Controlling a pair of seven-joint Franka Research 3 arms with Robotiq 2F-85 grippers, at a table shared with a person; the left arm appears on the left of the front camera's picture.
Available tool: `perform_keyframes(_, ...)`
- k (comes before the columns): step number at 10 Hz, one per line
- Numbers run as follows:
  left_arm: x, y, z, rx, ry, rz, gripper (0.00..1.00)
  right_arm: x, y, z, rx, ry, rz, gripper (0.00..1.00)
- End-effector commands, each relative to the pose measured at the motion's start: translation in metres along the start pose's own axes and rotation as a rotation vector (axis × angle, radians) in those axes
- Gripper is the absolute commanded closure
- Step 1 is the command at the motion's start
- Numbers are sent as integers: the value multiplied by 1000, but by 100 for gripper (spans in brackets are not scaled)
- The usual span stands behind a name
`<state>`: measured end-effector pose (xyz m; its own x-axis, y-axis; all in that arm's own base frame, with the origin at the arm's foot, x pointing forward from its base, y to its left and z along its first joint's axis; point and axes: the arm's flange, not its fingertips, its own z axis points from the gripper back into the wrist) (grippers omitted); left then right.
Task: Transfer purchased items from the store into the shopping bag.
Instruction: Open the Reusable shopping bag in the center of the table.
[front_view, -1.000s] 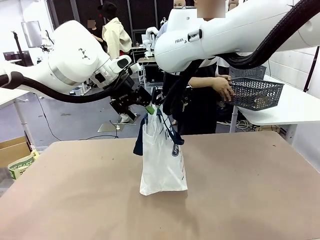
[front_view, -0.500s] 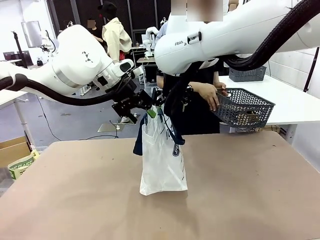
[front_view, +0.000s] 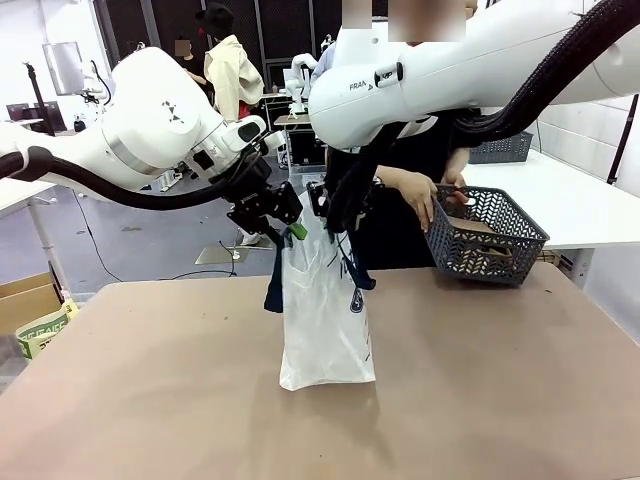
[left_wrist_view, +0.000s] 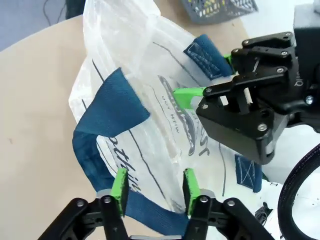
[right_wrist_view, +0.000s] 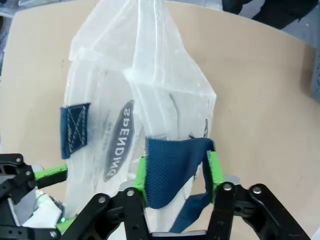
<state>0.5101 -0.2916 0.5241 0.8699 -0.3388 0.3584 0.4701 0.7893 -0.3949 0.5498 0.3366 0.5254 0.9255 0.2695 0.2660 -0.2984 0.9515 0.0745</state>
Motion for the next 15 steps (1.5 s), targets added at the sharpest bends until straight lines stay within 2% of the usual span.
perform_keyframes(1, -12, 6, 7, 12, -38, 17, 100, -9, -7, -2, 0, 44, 38, 100)
perform_keyframes(5, -30, 26, 14, 78, -40, 22, 100, -27, -25, 9, -34, 77, 128, 100)
perform_keyframes(8, -37, 47, 25, 169, -21, -45, 100, -29, -54, 21, -62, 66, 229, 100)
perform_keyframes(12, -30, 59, 42, 256, -42, -121, 100, -27, -65, 20, -55, 53, 324, 100)
perform_keyframes(15, -24, 58, 36, 205, -41, -262, 100, -31, -64, 17, 8, 0, 474, 100)
